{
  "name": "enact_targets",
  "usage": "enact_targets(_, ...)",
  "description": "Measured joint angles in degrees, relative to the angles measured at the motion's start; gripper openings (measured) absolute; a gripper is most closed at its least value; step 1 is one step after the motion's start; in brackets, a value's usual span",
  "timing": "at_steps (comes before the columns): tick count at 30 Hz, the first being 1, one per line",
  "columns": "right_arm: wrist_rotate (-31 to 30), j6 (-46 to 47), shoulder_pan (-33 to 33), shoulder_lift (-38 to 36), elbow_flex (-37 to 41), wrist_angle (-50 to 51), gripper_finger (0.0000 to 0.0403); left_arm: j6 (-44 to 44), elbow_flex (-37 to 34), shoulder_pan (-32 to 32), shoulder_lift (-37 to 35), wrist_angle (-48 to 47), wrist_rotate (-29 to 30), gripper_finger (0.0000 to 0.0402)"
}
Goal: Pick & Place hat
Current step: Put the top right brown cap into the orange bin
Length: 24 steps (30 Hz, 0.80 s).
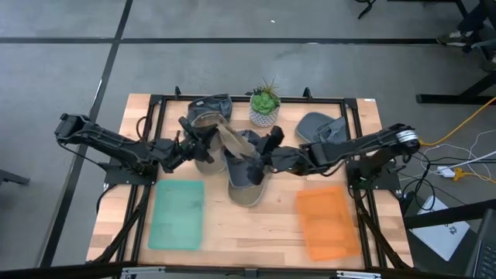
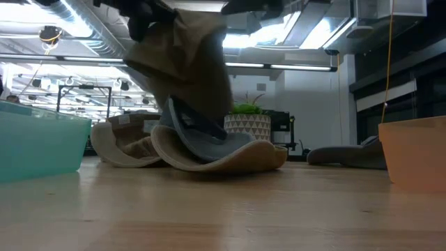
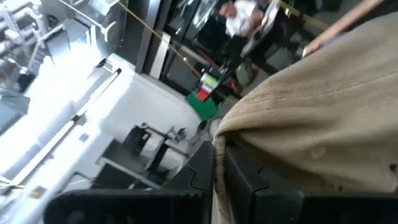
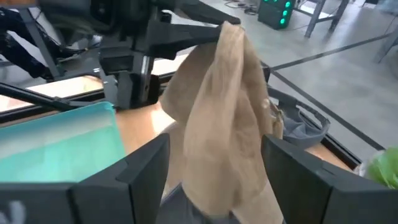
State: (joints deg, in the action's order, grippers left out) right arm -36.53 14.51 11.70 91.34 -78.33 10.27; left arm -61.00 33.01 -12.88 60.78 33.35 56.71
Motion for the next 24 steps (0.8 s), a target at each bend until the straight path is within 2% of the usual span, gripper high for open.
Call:
enact_targets(6,0.17,-0.45,-2.77,3.27,0.01,-4.33,0.0252,-5.37,0.02,-1.84,1.96,-0.14,4.31,0.0013)
enact_targets(8,0.70,-0.86,-3.59,4.17,0.01,-6.16,0.0252,-5.39,0.02,-2.20,2.17,-0.16,4.21,0.0013)
enact_targets(14,7.67,-1.45,-5.71,6.36,0.01,-11.62,0.0252,-5.35,0.02,-2.48,2.15,-0.14,4.29,0.0013)
enact_targets(24,7.73,0.27,-7.34,6.83,0.01,-13.04,0.0252,-5.25,0.02,-2.45,2.14,-0.14,4.13,0.0014)
